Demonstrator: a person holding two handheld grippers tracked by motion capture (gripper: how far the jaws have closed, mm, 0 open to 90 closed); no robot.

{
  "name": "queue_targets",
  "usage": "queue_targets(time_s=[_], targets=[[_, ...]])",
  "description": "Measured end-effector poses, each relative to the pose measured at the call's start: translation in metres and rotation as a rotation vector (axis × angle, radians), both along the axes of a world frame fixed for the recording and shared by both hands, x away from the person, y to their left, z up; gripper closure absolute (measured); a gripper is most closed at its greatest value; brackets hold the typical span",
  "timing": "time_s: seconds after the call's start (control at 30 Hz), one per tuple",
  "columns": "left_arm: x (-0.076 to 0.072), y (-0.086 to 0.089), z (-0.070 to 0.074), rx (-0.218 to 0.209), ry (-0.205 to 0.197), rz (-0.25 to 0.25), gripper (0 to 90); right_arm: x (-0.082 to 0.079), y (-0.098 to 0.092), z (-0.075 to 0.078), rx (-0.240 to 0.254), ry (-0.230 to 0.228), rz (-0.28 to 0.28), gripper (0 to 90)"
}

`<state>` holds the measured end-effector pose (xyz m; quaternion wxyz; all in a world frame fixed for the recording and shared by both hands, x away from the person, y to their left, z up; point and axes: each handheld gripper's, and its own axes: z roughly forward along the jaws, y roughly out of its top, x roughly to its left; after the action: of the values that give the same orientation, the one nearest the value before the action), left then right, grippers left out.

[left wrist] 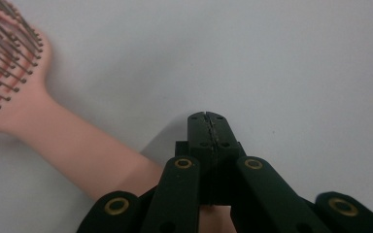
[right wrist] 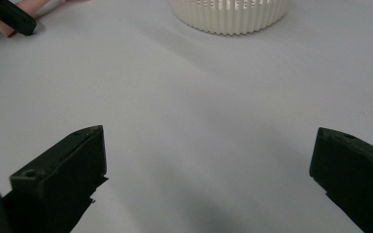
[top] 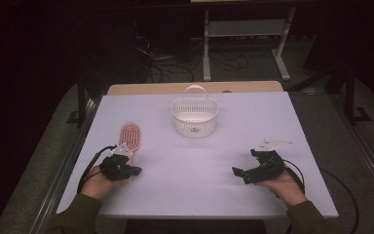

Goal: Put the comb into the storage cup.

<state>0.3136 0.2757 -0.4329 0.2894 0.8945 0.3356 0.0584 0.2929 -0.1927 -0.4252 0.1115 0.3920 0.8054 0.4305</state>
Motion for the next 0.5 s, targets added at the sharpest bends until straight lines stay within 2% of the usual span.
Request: queue_targets(time_s=[0.5], targets=[[-0.011,0.022,0.001,0.011,-0.005,0.052,90.0,0.000,0.000,0.000,0.000,0.001,-0.001,0.0]])
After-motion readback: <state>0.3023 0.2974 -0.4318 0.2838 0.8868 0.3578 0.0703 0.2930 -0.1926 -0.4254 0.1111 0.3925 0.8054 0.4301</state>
